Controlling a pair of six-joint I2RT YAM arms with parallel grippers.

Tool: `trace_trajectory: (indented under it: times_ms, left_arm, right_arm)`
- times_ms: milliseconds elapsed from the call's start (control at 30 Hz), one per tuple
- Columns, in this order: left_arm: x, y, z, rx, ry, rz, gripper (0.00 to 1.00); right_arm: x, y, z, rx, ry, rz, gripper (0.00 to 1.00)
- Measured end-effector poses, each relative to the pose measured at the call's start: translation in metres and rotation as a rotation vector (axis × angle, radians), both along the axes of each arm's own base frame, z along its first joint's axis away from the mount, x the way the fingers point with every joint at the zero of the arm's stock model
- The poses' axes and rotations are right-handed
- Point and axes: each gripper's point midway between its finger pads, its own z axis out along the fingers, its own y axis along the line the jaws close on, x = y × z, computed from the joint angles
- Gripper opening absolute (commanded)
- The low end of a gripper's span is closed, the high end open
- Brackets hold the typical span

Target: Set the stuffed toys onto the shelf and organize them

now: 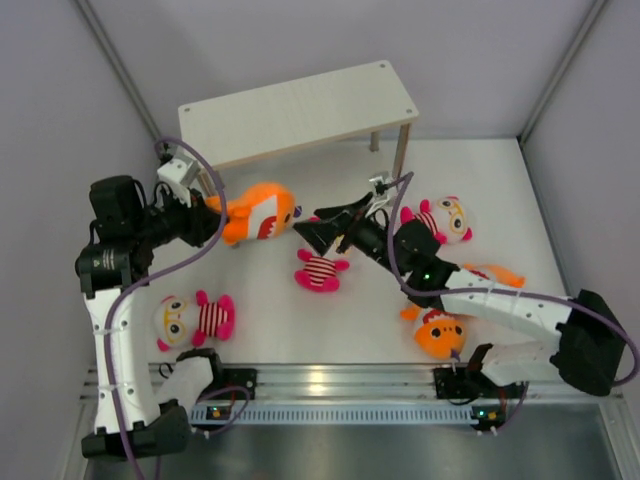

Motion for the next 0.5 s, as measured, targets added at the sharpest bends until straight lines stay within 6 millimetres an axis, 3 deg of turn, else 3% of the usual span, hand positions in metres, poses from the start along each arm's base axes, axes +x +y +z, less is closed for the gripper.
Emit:
trace_trajectory:
  times_ms: [100,233,400,500]
  left_arm:
    - [0.001,-0.001,0.002,-0.007,-0.006,-0.003,0.00]
    - [0.002,-0.001,0.003,-0.007,-0.013,-0.003,0.00]
    - [0.001,-0.002,0.002,-0.013,-0.010,-0.012,0.00]
    - [0.001,-0.004,0.002,-0.021,-0.009,-0.021,0.00]
  right_arm:
    - [0.002,0.023,-0.042,0.079,0.238,0.069,0.94]
    - [0.003,0.048,-0.078,0.102,0.415,0.119,0.94]
    - [-0.003,0.065,-0.058,0.190,0.437,0.180,0.93]
    - [0.003,0.069,-0.044,0.250,0.424,0.177,0.85]
